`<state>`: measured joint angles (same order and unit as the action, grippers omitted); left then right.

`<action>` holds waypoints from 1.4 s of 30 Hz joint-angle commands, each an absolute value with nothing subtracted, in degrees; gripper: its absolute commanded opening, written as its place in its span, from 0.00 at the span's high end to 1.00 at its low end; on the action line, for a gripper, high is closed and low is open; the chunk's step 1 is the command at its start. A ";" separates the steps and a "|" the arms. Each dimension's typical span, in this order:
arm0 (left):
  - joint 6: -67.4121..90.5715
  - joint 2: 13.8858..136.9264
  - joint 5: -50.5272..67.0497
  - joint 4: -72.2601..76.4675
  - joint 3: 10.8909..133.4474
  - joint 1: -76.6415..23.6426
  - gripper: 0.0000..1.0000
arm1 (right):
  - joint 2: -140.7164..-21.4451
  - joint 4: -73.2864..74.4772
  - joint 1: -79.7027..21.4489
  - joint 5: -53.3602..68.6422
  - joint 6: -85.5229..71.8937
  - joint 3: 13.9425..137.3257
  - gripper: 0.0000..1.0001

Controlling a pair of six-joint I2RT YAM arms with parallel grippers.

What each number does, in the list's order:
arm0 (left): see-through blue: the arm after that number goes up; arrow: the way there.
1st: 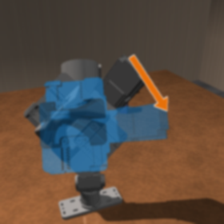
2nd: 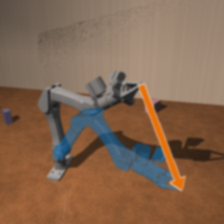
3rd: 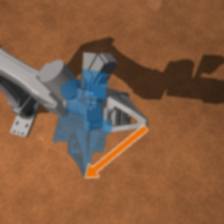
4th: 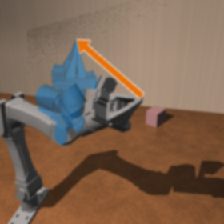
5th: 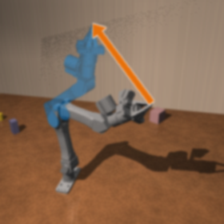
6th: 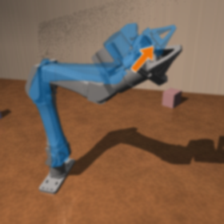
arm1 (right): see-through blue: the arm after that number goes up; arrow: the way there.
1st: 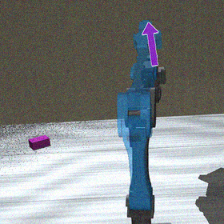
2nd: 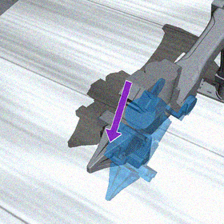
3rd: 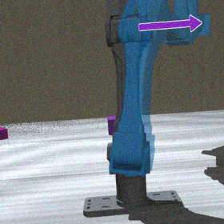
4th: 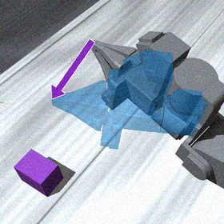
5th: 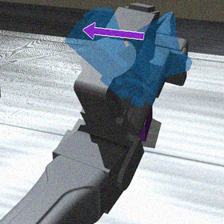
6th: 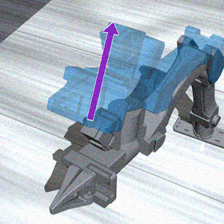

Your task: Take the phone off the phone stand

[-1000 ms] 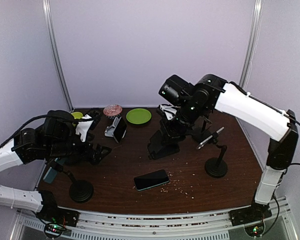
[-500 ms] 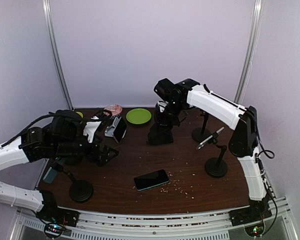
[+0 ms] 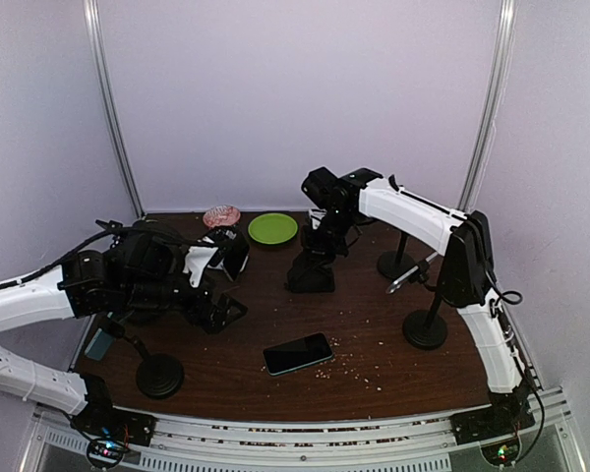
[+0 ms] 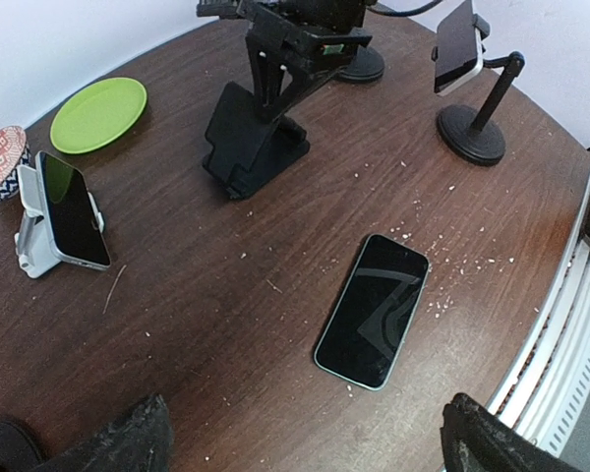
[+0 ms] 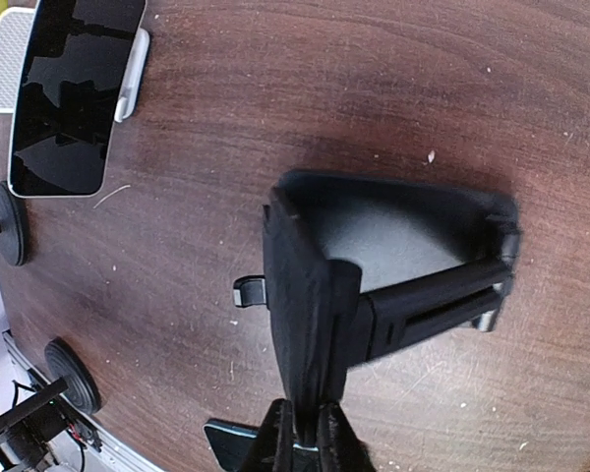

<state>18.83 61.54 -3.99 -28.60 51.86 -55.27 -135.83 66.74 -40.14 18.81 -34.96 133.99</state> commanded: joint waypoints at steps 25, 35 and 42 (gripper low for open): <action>16.75 61.78 -12.38 -16.65 50.34 -65.54 0.03 | -117.04 70.97 -44.77 14.20 -26.91 130.84 0.39; 12.52 66.06 -14.90 -6.20 50.04 -68.39 0.03 | -94.14 69.61 -45.67 -1.37 -19.72 113.46 0.29; 9.09 75.40 -14.55 -0.08 56.04 -69.49 0.03 | -80.01 70.14 -44.06 -10.83 -16.15 100.01 0.28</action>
<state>12.27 71.07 -14.17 -8.21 51.42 -68.75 -85.93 69.36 -45.19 -2.52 -19.40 105.36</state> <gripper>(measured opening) 0.969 0.724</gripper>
